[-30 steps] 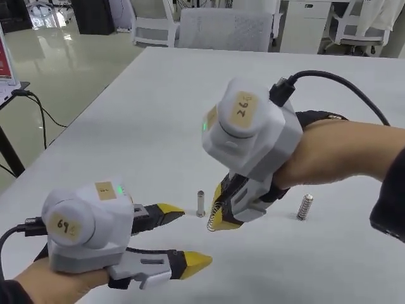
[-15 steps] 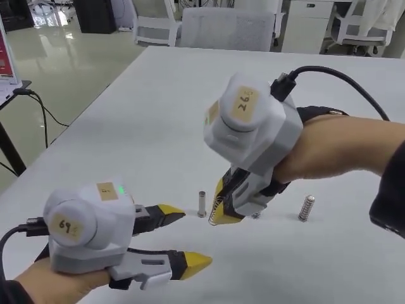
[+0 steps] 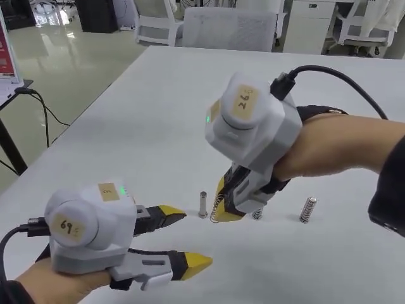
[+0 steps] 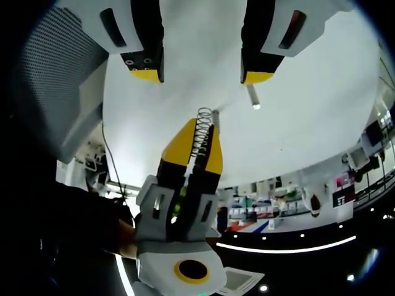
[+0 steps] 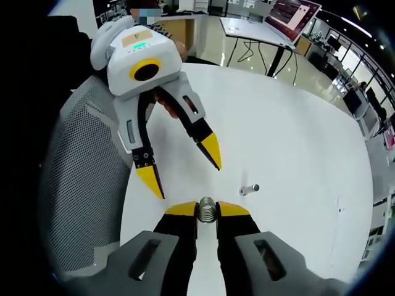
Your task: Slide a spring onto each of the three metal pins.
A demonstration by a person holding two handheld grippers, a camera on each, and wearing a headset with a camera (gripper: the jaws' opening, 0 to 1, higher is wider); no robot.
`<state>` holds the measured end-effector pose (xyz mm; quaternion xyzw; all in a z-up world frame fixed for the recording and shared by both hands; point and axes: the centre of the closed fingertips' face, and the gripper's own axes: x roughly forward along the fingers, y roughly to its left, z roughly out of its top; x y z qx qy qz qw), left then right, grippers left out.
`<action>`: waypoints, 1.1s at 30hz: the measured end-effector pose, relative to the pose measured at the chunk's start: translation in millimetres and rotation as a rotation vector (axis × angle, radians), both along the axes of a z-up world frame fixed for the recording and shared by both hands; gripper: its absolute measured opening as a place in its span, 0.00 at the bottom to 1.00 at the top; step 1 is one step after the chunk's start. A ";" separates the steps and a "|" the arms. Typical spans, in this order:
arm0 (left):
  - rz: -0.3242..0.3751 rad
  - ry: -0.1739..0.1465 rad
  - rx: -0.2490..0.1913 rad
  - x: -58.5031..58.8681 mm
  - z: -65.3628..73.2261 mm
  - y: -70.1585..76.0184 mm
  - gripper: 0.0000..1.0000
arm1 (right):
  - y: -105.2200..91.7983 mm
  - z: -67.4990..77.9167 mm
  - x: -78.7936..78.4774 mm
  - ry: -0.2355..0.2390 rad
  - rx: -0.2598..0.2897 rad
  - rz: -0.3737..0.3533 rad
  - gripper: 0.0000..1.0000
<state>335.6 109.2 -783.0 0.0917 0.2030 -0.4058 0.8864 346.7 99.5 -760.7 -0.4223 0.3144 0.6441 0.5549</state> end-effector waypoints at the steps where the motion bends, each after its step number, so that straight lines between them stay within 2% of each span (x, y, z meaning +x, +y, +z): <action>1: -0.001 0.000 0.000 -0.1 -0.1 0.0 0.44 | 0.1 -0.1 0.3 0.000 0.000 -0.001 0.08; 33: 0.006 0.001 -0.005 0.8 -1.5 2.7 0.44 | 7.9 -3.9 15.8 -0.009 -0.003 -0.018 0.08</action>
